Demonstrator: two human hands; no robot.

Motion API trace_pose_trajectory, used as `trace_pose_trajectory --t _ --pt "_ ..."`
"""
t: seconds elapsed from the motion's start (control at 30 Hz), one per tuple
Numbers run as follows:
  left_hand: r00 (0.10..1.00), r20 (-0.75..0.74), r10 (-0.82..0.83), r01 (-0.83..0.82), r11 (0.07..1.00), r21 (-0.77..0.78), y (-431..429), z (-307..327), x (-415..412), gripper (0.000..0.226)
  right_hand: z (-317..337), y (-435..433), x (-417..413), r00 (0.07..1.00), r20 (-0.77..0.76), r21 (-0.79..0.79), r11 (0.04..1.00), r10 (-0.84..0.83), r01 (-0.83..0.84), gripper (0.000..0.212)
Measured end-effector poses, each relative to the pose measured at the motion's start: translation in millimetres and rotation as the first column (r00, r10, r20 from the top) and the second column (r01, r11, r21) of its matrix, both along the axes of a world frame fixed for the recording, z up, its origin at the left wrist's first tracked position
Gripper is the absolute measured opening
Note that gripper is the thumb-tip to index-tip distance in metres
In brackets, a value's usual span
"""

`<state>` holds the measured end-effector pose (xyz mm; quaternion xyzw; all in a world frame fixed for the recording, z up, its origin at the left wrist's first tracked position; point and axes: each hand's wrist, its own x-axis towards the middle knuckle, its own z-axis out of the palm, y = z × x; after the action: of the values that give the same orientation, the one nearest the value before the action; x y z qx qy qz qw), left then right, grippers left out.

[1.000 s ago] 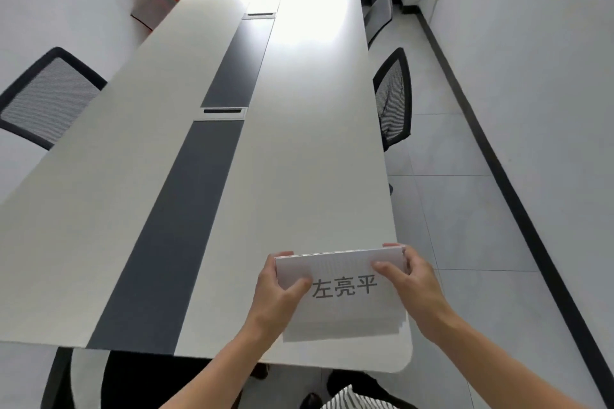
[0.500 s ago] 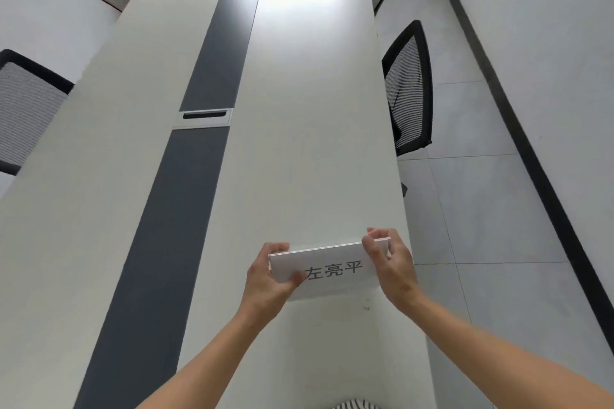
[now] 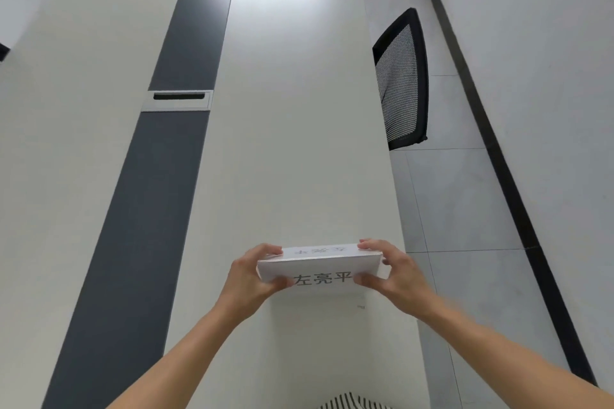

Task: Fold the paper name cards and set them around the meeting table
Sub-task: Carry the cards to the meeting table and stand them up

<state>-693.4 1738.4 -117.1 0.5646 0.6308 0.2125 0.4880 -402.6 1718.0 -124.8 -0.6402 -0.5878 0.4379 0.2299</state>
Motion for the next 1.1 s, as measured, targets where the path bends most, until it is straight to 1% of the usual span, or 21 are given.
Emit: trace_pose_trajectory --t 0.1,0.17,0.23,0.33,0.4,0.47,0.5,0.53,0.57,0.63,0.67,0.7,0.77,0.83,0.9,1.0,1.1 --pt "1.000 0.000 0.012 -0.012 0.998 0.058 3.4 10.3 -2.6 0.049 22.8 5.3 -0.9 1.000 0.029 0.017 1.000 0.012 -0.013 0.055" --pt "1.000 0.030 0.005 -0.008 0.994 0.112 8.2 24.9 -6.4 0.049 47.2 9.4 -3.5 0.999 0.042 0.077 0.997 0.009 -0.012 0.057" --pt "0.995 0.100 0.002 -0.016 0.990 0.138 13.3 42.6 -13.1 0.048 73.3 14.2 -7.1 0.999 0.040 0.128 0.992 0.002 -0.007 0.056" --pt "0.970 0.241 0.023 -0.064 0.985 0.161 19.4 67.6 -27.0 0.049 108.2 24.2 -21.2 1.000 -0.012 0.132 0.991 0.001 0.000 0.048" --pt "0.952 0.297 0.070 -0.136 0.969 0.208 23.1 78.3 -39.4 0.049 121.7 32.5 -37.1 0.997 -0.079 0.116 0.993 0.015 -0.006 0.043" --pt "0.908 0.372 0.194 -0.285 0.935 0.211 27.1 79.2 -55.6 0.050 127.8 41.4 -57.3 0.990 -0.140 0.105 0.995 0.018 -0.004 0.043" --pt "0.887 0.374 0.272 -0.365 0.908 0.205 29.0 76.4 -68.3 0.053 128.4 46.2 -70.6 0.987 -0.161 0.101 0.995 0.011 0.005 0.043" --pt "0.879 0.333 0.342 -0.422 0.882 0.209 30.8 71.6 -82.6 0.052 127.7 51.7 -84.7 0.984 -0.176 0.096 0.995 -0.002 0.019 0.042" --pt "0.879 0.260 0.399 -0.456 0.863 0.218 31.9 62.4 -98.9 0.048 126.0 57.7 -99.3 0.982 -0.187 0.090 0.995 -0.019 0.036 0.041" --pt "0.876 0.043 0.481 -0.478 0.852 0.211 30.5 34.7 -135.4 0.041 117.3 71.9 -130.4 0.980 -0.190 0.064 0.996 -0.052 0.065 0.037" --pt "0.869 -0.074 0.490 -0.469 0.862 0.195 27.8 17.5 -152.7 0.041 111.7 78.9 -145.7 0.982 -0.180 0.050 0.996 -0.061 0.071 0.036" --pt "0.859 -0.195 0.473 -0.444 0.879 0.173 23.4 -0.4 -170.2 0.043 105.2 86.2 -161.4 0.984 -0.163 0.040 0.997 -0.066 0.073 0.037" --pt "0.821 -0.418 0.390 -0.375 0.919 0.120 10.7 -34.8 -201.7 0.047 90.6 99.4 -191.1 0.992 -0.104 0.022 0.997 -0.068 0.070 0.043" --pt "0.759 -0.578 0.299 -0.329 0.943 0.056 -4.1 -64.1 -229.4 0.053 78.5 109.6 -219.7 0.998 -0.016 0.012 0.999 -0.052 0.053 0.043" --pt "0.703 -0.676 0.219 -0.295 0.955 0.003 -18.5 -87.6 -249.2 0.059 67.8 119.4 -245.1 0.997 0.072 0.010 0.999 -0.031 0.031 0.038" --pt "0.632 -0.758 0.160 -0.201 0.979 0.039 -35.1 -114.5 -261.8 0.064 50.8 140.0 -280.5 0.987 0.162 0.026 1.000 0.001 -0.005 0.038" --pt "0.619 -0.768 0.164 -0.175 0.982 0.069 -40.9 -126.6 -261.8 0.069 32.6 168.4 -313.6 0.977 0.212 0.060 0.998 0.009 -0.022 0.041"
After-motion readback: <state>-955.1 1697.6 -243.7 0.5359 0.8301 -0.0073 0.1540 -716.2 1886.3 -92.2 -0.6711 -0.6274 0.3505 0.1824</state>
